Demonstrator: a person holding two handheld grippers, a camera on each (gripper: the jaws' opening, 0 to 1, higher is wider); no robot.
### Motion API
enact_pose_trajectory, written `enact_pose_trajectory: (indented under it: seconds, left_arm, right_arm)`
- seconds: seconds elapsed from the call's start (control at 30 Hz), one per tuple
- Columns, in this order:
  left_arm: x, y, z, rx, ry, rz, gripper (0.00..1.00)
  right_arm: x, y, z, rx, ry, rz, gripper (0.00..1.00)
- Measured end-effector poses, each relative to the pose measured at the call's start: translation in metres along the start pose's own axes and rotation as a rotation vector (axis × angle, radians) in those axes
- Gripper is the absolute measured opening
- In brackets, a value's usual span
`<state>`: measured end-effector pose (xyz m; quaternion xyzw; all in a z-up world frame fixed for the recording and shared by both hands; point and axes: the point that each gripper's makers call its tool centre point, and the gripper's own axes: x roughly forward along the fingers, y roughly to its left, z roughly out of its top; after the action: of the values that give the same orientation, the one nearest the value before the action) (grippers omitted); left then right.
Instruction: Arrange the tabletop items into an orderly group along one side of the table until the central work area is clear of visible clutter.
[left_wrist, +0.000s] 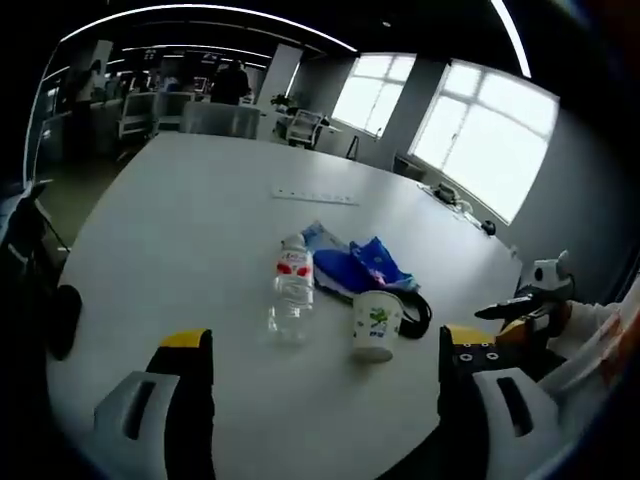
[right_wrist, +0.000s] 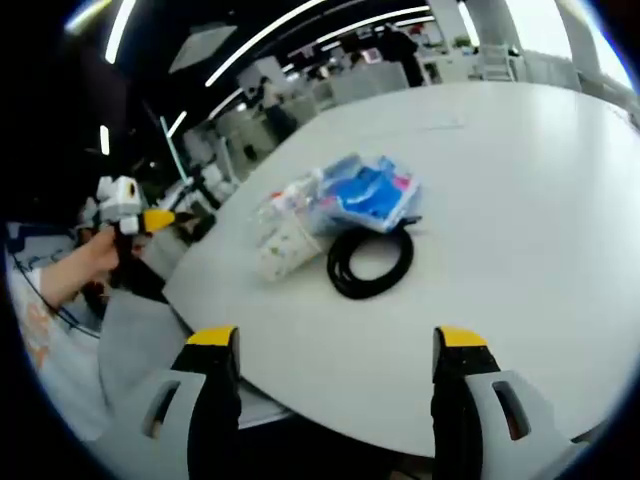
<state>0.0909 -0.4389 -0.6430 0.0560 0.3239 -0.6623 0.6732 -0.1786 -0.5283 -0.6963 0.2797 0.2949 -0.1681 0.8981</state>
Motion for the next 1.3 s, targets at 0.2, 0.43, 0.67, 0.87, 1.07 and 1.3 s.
enact_pose_trajectory:
  seconds: [0.2,0.43,0.67,0.87,1.07,1.3]
  left_arm:
    - [0.007,0.004,0.000,0.006,0.020,0.008,0.95]
    - [0.010,0.008,-0.003,0.006,0.033,0.016,0.94]
    - [0.009,0.009,-0.008,0.009,0.048,0.018,0.94]
    - [0.007,0.010,-0.011,0.007,0.052,0.022,0.94]
    - [0.005,0.010,-0.012,0.008,0.055,0.027,0.93]
    - [0.004,0.010,-0.015,0.008,0.057,0.029,0.93]
  right_arm:
    - [0.000,0.000,0.000,0.001,0.000,0.001,0.77]
    - [0.000,-0.003,0.002,0.004,-0.005,-0.002,0.77]
    - [0.001,-0.003,0.003,0.002,-0.004,-0.001,0.77]
    - [0.002,-0.002,0.005,-0.003,-0.003,0.004,0.77]
    - [0.002,-0.003,0.006,-0.006,-0.003,0.007,0.77]
    - [0.002,-0.001,0.007,-0.013,-0.001,0.013,0.77]
